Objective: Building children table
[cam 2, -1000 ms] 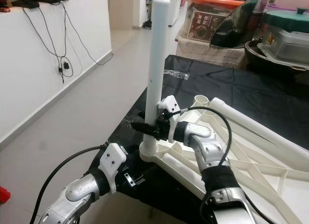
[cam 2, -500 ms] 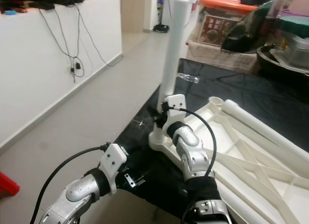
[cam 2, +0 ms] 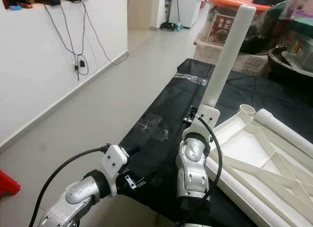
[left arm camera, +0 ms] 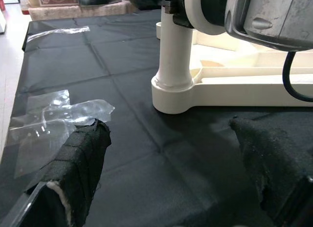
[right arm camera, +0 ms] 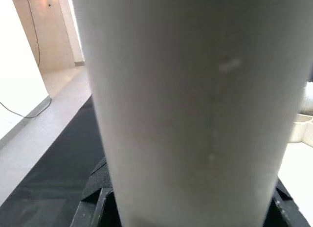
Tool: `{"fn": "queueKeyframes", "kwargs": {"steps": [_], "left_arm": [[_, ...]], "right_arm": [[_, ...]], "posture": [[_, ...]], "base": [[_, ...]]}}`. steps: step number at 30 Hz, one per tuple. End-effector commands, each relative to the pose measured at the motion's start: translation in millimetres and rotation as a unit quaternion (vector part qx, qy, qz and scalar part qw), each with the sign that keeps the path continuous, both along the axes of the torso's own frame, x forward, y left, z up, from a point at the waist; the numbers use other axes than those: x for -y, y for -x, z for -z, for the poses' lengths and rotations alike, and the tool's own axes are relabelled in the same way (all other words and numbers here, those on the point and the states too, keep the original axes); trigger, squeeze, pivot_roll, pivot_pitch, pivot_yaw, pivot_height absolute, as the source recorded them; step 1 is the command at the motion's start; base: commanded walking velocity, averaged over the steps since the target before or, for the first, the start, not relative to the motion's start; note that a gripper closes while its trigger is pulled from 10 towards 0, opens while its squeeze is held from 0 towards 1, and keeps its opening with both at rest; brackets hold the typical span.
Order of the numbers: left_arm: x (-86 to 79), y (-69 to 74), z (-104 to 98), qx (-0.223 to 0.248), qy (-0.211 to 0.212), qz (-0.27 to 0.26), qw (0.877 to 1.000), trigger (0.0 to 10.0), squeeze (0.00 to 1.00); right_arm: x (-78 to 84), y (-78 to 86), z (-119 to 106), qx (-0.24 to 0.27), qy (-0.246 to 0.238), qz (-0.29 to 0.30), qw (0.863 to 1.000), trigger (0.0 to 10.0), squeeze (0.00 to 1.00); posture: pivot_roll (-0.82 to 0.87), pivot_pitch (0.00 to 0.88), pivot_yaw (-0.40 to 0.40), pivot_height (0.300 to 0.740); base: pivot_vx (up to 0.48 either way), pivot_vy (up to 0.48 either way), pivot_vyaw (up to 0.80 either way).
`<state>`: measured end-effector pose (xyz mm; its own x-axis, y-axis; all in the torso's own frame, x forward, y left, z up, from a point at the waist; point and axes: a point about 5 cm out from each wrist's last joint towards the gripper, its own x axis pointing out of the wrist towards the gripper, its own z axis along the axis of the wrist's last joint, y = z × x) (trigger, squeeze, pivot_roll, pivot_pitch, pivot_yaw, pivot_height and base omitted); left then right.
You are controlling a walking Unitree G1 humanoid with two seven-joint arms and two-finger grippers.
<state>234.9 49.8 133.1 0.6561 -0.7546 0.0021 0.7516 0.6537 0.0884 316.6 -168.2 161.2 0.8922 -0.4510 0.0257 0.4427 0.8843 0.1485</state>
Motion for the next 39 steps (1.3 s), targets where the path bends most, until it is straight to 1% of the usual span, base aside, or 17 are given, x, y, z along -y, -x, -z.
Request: {"fn": "queueKeyframes", "kwargs": {"steps": [1,2,3,5,6,13,16,17,20,22,23,24,25,32,33,34,39], "left_arm": [[-0.3,0.4,6.0,-0.008,-0.005,-0.001,1.000,10.0,0.00],[-0.3,0.4,6.0,-0.008,-0.005,-0.001,1.000,10.0,0.00],[-0.7,0.4,6.5,-0.009,-0.005,-0.002,1.000,10.0,0.00],[-0.9,0.2,6.7,-0.009,-0.005,-0.003,1.000,10.0,0.00],[-0.8,0.2,6.9,-0.010,-0.005,-0.003,1.000,10.0,0.00],[-0.3,0.3,7.2,-0.010,-0.005,-0.003,1.000,10.0,0.00],[1.0,-0.3,6.2,-0.008,-0.005,-0.002,1.000,10.0,0.00],[1.0,-0.3,6.2,-0.008,-0.005,-0.002,1.000,10.0,0.00],[1.5,-0.8,5.4,-0.007,-0.006,-0.001,1.000,10.0,0.00],[1.5,-0.8,5.4,-0.007,-0.006,-0.001,1.000,10.0,0.00],[1.8,-1.0,5.1,-0.005,-0.006,0.001,1.000,10.0,0.00],[1.8,-1.0,5.1,-0.005,-0.006,0.001,1.000,10.0,0.00],[1.9,-1.1,4.6,-0.004,-0.006,0.001,1.000,10.0,0.00],[1.9,-0.9,4.2,-0.004,-0.007,0.003,1.000,10.0,0.00],[1.9,-0.9,4.2,-0.004,-0.007,0.003,1.000,10.0,0.00],[1.7,-0.7,4.0,-0.004,-0.007,0.003,1.000,10.0,0.00],[1.7,-0.3,3.7,-0.004,-0.007,0.003,1.000,10.0,0.00]], "right_arm": [[-11.9,3.3,13.0,-0.004,-0.069,0.004,0.998,10.0,0.00],[-11.9,3.3,13.0,-0.004,-0.069,0.004,0.998,10.0,0.00],[-16.9,1.0,9.5,0.006,-0.061,-0.023,0.998,10.0,1.00],[-23.3,-4.1,0.4,0.036,-0.036,-0.093,0.994,10.0,0.99],[-23.6,-6.6,-3.2,0.051,-0.032,-0.136,0.989,10.0,0.00],[-19.8,-11.4,-3.8,0.053,-0.022,-0.220,0.974,10.0,0.00],[-15.4,-8.8,3.3,-0.004,0.022,-0.430,0.903,10.0,0.00],[-15.4,-8.8,3.3,-0.004,0.022,-0.430,0.903,10.0,0.00],[-16.1,-5.8,-0.6,-0.025,0.067,-0.533,0.843,10.0,0.00],[-16.1,-5.8,-0.6,-0.025,0.067,-0.533,0.843,10.0,0.00],[-18.9,-5.2,-4.7,-0.030,0.094,-0.594,0.799,10.0,0.00],[-18.9,-5.2,-4.7,-0.030,0.094,-0.594,0.799,10.0,0.00],[-22.0,-5.6,-9.6,-0.025,0.096,-0.635,0.766,10.0,0.00],[-29.3,-8.3,-22.0,-0.006,0.079,-0.701,0.709,10.0,0.00],[-30.7,-8.4,-23.1,-0.006,0.075,-0.710,0.700,3.8,0.00],[-33.7,-8.2,-22.8,-0.005,0.076,-0.715,0.695,0.0,0.00],[-36.4,-11.1,-20.4,-0.006,0.076,-0.708,0.702,0.0,0.00]], "posture": [[0.17,0.000,-0.073,0.740],[0.17,0.000,-0.073,0.740],[0.16,0.000,-0.071,0.740],[0.16,0.000,-0.071,0.740],[0.16,0.000,-0.069,0.740],[0.16,0.000,-0.070,0.740],[0.16,0.000,-0.071,0.740],[0.16,0.000,-0.071,0.740],[0.17,0.000,-0.073,0.740],[0.17,0.000,-0.073,0.740],[0.17,0.000,-0.076,0.740],[0.17,0.000,-0.076,0.740],[0.17,0.000,-0.079,0.740],[0.18,0.000,-0.081,0.740],[0.18,0.000,-0.081,0.740],[0.18,0.000,-0.081,0.740],[0.18,0.000,-0.082,0.740]], "base": [[0.000,0.000,0.00],[0.000,0.000,0.00],[0.000,0.000,0.00],[0.000,0.000,0.00],[0.000,0.000,0.00],[0.000,0.000,0.00],[0.000,0.000,0.00],[0.000,0.000,0.00],[0.000,0.000,0.00],[0.000,0.000,0.00],[0.000,0.000,0.00],[0.000,0.000,0.00],[0.000,0.000,0.00],[0.000,0.000,0.00],[0.000,0.000,0.00],[0.000,0.000,0.00],[0.000,0.000,0.00]]}}
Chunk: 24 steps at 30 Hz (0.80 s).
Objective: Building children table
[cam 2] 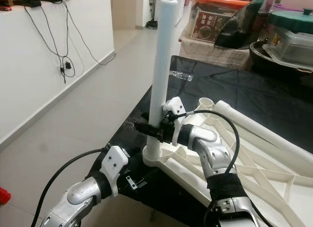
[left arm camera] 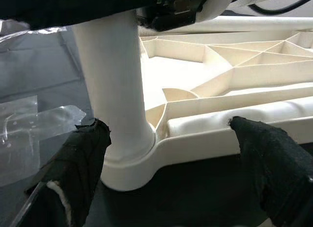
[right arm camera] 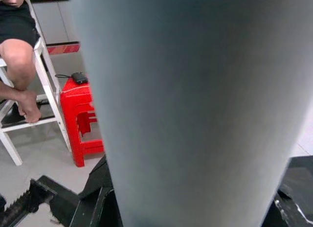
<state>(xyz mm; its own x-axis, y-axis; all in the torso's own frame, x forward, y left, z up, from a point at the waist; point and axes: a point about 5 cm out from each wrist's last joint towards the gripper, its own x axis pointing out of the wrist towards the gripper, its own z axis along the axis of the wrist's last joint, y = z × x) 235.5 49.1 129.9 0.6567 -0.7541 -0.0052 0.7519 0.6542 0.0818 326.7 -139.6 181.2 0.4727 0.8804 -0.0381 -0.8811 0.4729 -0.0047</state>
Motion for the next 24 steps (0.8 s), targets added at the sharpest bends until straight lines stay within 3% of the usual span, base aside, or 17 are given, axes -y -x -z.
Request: {"fn": "queueKeyframes", "kwargs": {"steps": [1,2,6,8,9,10,11,12,13,14,15,16,17,19,20,22,24], "left_arm": [[0.9,0.4,0.4,0.001,-0.007,0.004,1.000,10.0,0.00],[0.9,0.4,0.5,0.001,-0.006,0.004,1.000,10.0,0.00],[0.9,0.4,0.5,0.001,-0.006,0.004,1.000,10.0,0.00],[1.1,0.5,0.3,0.000,-0.006,0.004,1.000,10.0,0.00],[1.3,0.6,0.3,0.000,-0.006,0.004,1.000,10.0,0.00],[1.3,0.5,0.5,-0.001,-0.005,0.004,1.000,10.0,0.00],[1.3,0.5,0.5,-0.001,-0.005,0.004,1.000,10.0,0.00],[1.3,0.4,0.7,-0.001,-0.005,0.004,1.000,10.0,0.00],[1.3,0.4,0.7,-0.001,-0.005,0.004,1.000,10.0,0.00],[1.2,0.2,0.9,-0.001,-0.005,0.004,1.000,10.0,0.00],[1.2,0.1,1.1,-0.001,-0.005,0.005,1.000,10.0,0.00],[1.2,0.1,1.1,-0.001,-0.005,0.005,1.000,10.0,0.00],[1.2,0.0,1.2,-0.001,-0.006,0.005,1.000,10.0,0.00],[1.2,0.0,1.2,-0.001,-0.006,0.005,1.000,10.0,0.00],[1.3,-0.2,1.2,-0.001,-0.006,0.005,1.000,10.0,0.00],[1.5,-0.4,1.3,-0.001,-0.006,0.005,1.000,10.0,0.00],[1.8,-0.6,1.4,0.000,-0.006,0.006,1.000,10.0,0.00]], "right_arm": [[-7.7,-1.0,-0.4,-0.005,-0.005,-0.016,1.000,0.0,0.00],[-7.8,-3.6,4.2,-0.005,-0.005,0.011,1.000,0.0,0.00],[-7.8,-3.6,4.2,-0.005,-0.005,0.011,1.000,0.0,0.00],[-6.4,-7.7,8.1,-0.003,-0.009,0.053,0.999,0.0,0.00],[6.7,-21.7,12.9,-0.010,-0.030,0.213,0.977,0.0,0.00],[20.8,-29.3,17.4,-0.013,-0.039,0.350,0.936,0.0,0.00],[20.8,-29.3,17.4,-0.013,-0.039,0.350,0.936,0.0,0.00],[39.4,-29.7,20.3,-0.023,-0.068,0.510,0.857,0.0,0.00],[39.4,-29.7,20.3,-0.023,-0.068,0.510,0.857,0.0,0.00],[51.8,-25.8,23.7,-0.036,-0.084,0.603,0.793,0.0,0.00],[56.4,-18.0,23.7,-0.033,-0.095,0.656,0.748,0.0,0.00],[56.4,-18.0,23.7,-0.033,-0.095,0.656,0.748,0.0,0.00],[55.9,-10.7,24.1,-0.037,-0.105,0.691,0.714,0.0,0.00],[55.9,-10.7,24.1,-0.037,-0.105,0.691,0.714,0.0,0.00],[45.8,-4.0,23.6,-0.043,-0.124,0.714,0.688,0.0,0.00],[35.7,-3.5,23.7,-0.048,-0.140,0.723,0.675,0.0,0.00],[28.4,-5.8,23.7,-0.050,-0.142,0.723,0.674,0.0,0.00]], "posture": [[0.18,0.000,-0.082,0.740],[0.18,0.000,-0.082,0.740],[0.18,0.000,-0.082,0.740],[0.18,0.000,-0.082,0.740],[0.17,0.000,-0.081,0.740],[0.17,0.000,-0.077,0.740],[0.17,0.000,-0.077,0.740],[0.17,0.000,-0.075,0.740],[0.17,0.000,-0.075,0.740],[0.16,0.000,-0.073,0.740],[0.16,0.000,-0.073,0.740],[0.16,0.000,-0.073,0.740],[0.16,0.000,-0.073,0.740],[0.16,0.000,-0.073,0.740],[0.17,0.000,-0.073,0.740],[0.17,0.000,-0.073,0.740],[0.17,0.000,-0.076,0.740]], "base": [[0.000,0.000,0.00],[0.000,0.000,0.00],[0.000,0.000,0.00],[0.000,0.000,0.00],[0.000,0.000,0.00],[0.000,0.000,0.00],[0.000,0.000,0.00],[0.000,0.000,0.00],[0.000,0.000,0.00],[0.000,0.000,0.00],[0.000,0.000,0.00],[0.000,0.000,0.00],[0.000,0.000,0.00],[0.000,0.000,0.00],[0.000,0.000,0.00],[0.000,0.000,0.00],[0.000,0.000,0.00]]}}
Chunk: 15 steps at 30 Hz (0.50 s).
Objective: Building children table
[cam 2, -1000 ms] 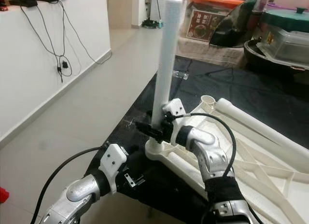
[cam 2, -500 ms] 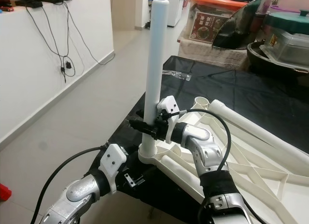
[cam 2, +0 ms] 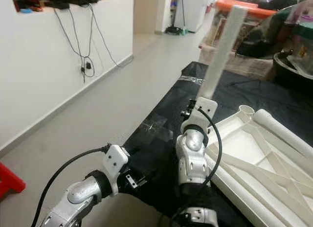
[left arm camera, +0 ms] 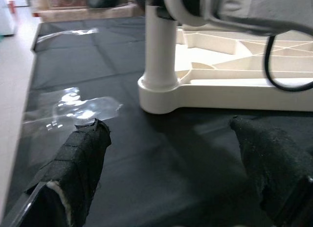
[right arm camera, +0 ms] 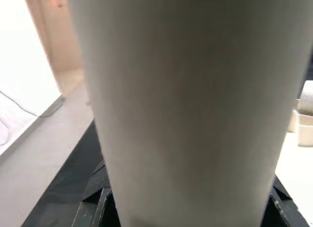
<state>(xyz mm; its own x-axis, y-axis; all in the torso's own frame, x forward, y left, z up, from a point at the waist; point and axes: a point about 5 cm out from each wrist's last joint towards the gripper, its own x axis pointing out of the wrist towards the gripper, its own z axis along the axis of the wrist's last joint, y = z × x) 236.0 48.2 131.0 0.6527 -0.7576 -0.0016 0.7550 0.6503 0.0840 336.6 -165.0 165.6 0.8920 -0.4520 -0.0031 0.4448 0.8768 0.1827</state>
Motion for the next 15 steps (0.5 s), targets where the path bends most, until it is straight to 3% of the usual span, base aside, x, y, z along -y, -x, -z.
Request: {"fn": "queueKeyframes", "kwargs": {"steps": [1,2,5,6,11,12,15], "left_arm": [[1.1,-0.2,2.5,-0.002,-0.007,0.003,1.000,10.0,0.00],[1.2,-0.2,2.6,-0.002,-0.007,0.003,1.000,10.0,0.00],[1.2,-0.2,2.7,-0.003,-0.007,0.003,1.000,10.0,0.00],[1.2,-0.1,2.7,-0.003,-0.007,0.004,1.000,10.0,0.00],[1.3,0.4,3.5,-0.005,-0.007,0.004,1.000,10.0,0.00],[1.3,0.5,3.6,-0.005,-0.007,0.004,1.000,10.0,0.00],[1.2,0.4,3.5,-0.005,-0.007,0.003,1.000,10.0,0.00]], "right_arm": [[-3.3,1.6,8.5,0.002,-0.066,0.034,0.997,0.0,0.00],[-11.5,-1.3,7.6,0.004,-0.065,0.017,0.998,10.0,0.00],[-21.7,-3.8,5.4,0.009,-0.057,-0.005,0.998,10.0,0.00],[-28.4,-3.2,2.9,0.019,-0.042,-0.029,0.999,10.0,1.00],[-27.3,4.2,2.6,0.031,-0.012,-0.041,0.999,10.0,1.00],[-23.0,10.1,4.7,0.032,0.009,-0.047,0.998,10.0,0.00],[-19.6,18.2,8.9,0.034,0.033,-0.063,0.997,10.0,0.00]], "posture": [[0.17,0.000,-0.076,0.740],[0.17,0.000,-0.076,0.740],[0.17,0.000,-0.076,0.740],[0.17,0.000,-0.076,0.740],[0.16,0.000,-0.074,0.740],[0.16,0.000,-0.074,0.740],[0.16,0.000,-0.074,0.740]], "base": [[0.000,0.000,0.00],[0.000,0.000,0.00],[0.000,0.000,0.00],[0.000,0.000,0.00],[0.000,0.000,0.00],[0.000,0.000,0.00],[0.000,0.000,0.00]]}}
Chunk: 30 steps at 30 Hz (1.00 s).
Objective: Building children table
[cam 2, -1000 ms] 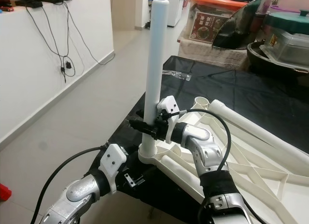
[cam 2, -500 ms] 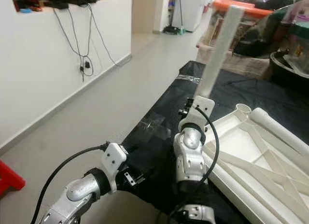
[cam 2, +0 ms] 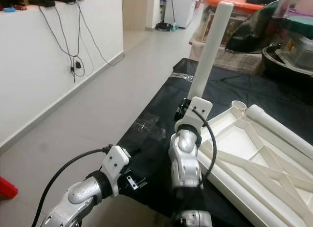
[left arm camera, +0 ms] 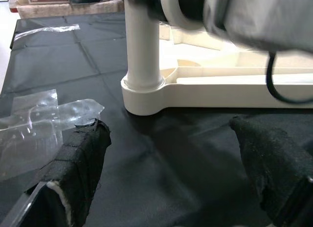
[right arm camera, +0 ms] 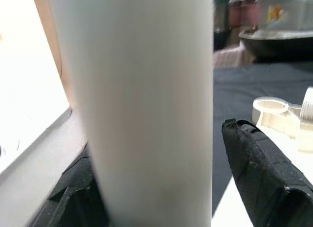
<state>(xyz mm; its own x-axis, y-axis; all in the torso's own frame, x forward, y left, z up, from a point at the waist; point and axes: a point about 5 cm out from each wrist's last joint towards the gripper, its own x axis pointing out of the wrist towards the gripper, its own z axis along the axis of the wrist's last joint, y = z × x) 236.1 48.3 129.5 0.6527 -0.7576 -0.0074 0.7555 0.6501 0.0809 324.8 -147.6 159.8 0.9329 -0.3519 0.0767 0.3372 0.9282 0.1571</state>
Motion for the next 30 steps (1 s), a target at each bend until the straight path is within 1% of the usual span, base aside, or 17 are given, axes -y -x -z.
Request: {"fn": "queueKeyframes", "kwargs": {"steps": [1,4,6,7,8,11,12,13,14,16,18,20,23,26,30], "left_arm": [[1.2,0.6,2.0,-0.002,-0.006,0.004,1.000,10.0,0.00],[1.1,0.5,2.0,-0.002,-0.006,0.004,1.000,10.0,0.00],[0.8,0.3,1.9,-0.003,-0.006,0.003,1.000,10.0,0.00],[0.8,0.3,1.9,-0.003,-0.006,0.003,1.000,10.0,0.00],[0.8,0.0,1.8,-0.003,-0.006,0.003,1.000,10.0,0.00],[0.8,0.0,1.8,-0.003,-0.006,0.003,1.000,10.0,0.00],[0.8,-0.2,1.7,-0.003,-0.006,0.003,1.000,10.0,0.00],[-0.2,-2.3,2.9,-0.007,-0.010,-0.006,1.000,10.0,0.00],[-0.8,-3.2,3.7,-0.009,-0.012,-0.009,1.000,10.0,0.00],[-0.8,-3.2,3.7,-0.009,-0.012,-0.009,1.000,10.0,0.00],[-1.9,-4.7,5.1,-0.010,-0.017,-0.016,1.000,10.0,0.00],[-1.9,-4.7,5.1,-0.010,-0.017,-0.016,1.000,10.0,0.00],[-2.7,-7.0,7.3,-0.003,-0.032,-0.025,0.999,10.0,0.00],[-4.4,-8.8,9.9,0.002,-0.045,-0.035,0.998,10.0,0.00],[-4.9,-9.3,10.0,0.004,-0.047,-0.037,0.998,10.0,0.00]], "right_arm": [[-2.2,6.4,3.0,0.003,0.005,-0.009,1.000,10.0,0.00],[-1.7,8.8,5.0,0.002,0.011,-0.015,1.000,10.0,0.00],[-1.5,24.2,16.8,-0.004,0.009,-0.060,0.998,10.0,0.00],[-1.5,24.2,16.8,-0.004,0.009,-0.060,0.998,10.0,0.00],[-0.2,34.4,20.7,-0.002,0.018,-0.082,0.996,10.0,0.00],[-0.2,34.4,20.7,-0.002,0.018,-0.082,0.996,10.0,0.00],[1.5,43.5,23.3,0.000,0.026,-0.098,0.995,10.0,0.00],[5.3,59.8,26.9,-0.002,0.050,-0.108,0.993,10.0,0.00],[5.7,63.8,27.9,-0.003,0.057,-0.110,0.992,10.0,0.00],[5.7,63.8,27.9,-0.003,0.057,-0.110,0.992,10.0,0.00],[5.0,71.2,31.8,-0.010,0.052,-0.104,0.993,10.0,0.00],[5.0,71.2,31.8,-0.010,0.052,-0.104,0.993,10.0,0.00],[0.5,78.5,37.7,-0.019,0.053,-0.093,0.994,10.0,0.00],[-2.3,80.6,38.6,-0.021,0.062,-0.091,0.994,10.0,0.00],[-1.7,81.1,37.8,-0.020,0.063,-0.091,0.994,10.0,0.00]], "posture": [[0.16,0.000,-0.074,0.740],[0.16,0.000,-0.074,0.740],[0.15,0.000,-0.067,0.740],[0.15,0.000,-0.067,0.740],[0.14,0.000,-0.063,0.740],[0.14,0.000,-0.063,0.740],[0.14,0.000,-0.063,0.740],[0.13,0.000,-0.051,0.740],[0.13,0.000,-0.051,0.740],[0.13,0.000,-0.051,0.740],[0.12,0.000,-0.039,0.740],[0.12,0.000,-0.039,0.740],[0.12,0.000,-0.035,0.740],[0.11,0.000,-0.027,0.740],[0.11,0.000,-0.025,0.740]], "base": [[0.000,0.000,0.00],[0.000,0.000,0.00],[0.000,0.000,0.00],[0.000,0.000,0.00],[0.000,0.000,0.00],[0.000,0.000,0.00],[0.000,0.000,0.00],[0.000,0.000,0.00],[0.000,0.000,0.00],[0.000,0.000,0.00],[0.000,0.000,-0.77],[0.000,0.000,-0.77],[0.000,0.000,-0.77],[0.000,0.000,-0.77],[0.000,0.000,-0.77]]}}
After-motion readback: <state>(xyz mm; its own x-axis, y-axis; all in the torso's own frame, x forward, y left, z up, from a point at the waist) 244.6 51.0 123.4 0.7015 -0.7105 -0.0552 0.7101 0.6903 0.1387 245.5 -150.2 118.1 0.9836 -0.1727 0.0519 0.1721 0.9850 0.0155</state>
